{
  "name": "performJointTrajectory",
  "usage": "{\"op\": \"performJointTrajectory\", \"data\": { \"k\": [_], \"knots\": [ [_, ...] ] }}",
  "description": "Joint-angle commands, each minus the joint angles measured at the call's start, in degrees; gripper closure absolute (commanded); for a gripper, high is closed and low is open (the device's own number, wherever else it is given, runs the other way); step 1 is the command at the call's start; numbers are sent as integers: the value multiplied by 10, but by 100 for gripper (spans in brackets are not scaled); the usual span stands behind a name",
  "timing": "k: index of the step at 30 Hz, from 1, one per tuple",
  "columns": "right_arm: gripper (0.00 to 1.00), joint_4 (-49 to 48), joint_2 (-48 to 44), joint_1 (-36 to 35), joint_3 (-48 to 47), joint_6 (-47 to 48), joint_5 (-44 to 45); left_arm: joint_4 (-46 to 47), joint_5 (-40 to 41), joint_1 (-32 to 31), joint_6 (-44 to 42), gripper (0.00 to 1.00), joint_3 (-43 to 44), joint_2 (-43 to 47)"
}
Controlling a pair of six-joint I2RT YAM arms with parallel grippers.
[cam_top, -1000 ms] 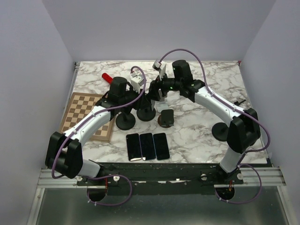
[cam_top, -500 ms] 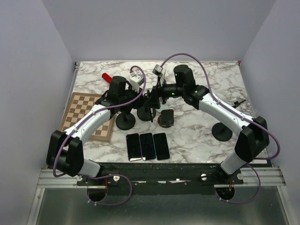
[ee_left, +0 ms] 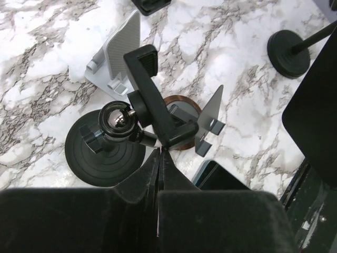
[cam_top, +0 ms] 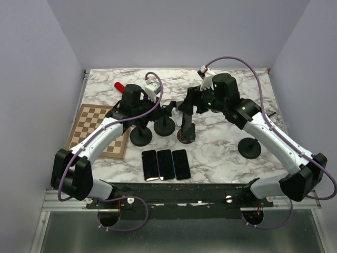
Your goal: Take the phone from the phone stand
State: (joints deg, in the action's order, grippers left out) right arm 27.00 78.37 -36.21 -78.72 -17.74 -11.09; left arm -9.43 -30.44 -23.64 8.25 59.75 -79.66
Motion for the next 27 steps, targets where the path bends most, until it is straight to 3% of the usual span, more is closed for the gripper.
{"op": "performJointTrajectory", "data": {
  "k": [1,4,9,12,15,17,23,27],
  "knots": [
    [99,142,-49,2,46,-60,84,-26,13,-7,21,73,28,50],
    [99,164,-78,1,101,-89,60,-15,31,-11,30,55,14,88],
    [99,191,-106,-12,176,-133,75,15,55,-22,31,46,-24,154],
    [99,189,-105,-15,210,-155,84,22,108,-31,28,31,-37,188],
    [99,166,-89,-20,243,-187,86,56,142,-31,30,27,-64,229],
    [99,158,-72,-35,256,-205,138,84,161,-32,31,22,-90,260],
    [99,102,-17,-86,295,-273,243,127,221,-32,27,21,-130,321],
    [96,101,-2,-126,305,-327,358,138,239,-32,28,21,-143,338]
  ]
}}
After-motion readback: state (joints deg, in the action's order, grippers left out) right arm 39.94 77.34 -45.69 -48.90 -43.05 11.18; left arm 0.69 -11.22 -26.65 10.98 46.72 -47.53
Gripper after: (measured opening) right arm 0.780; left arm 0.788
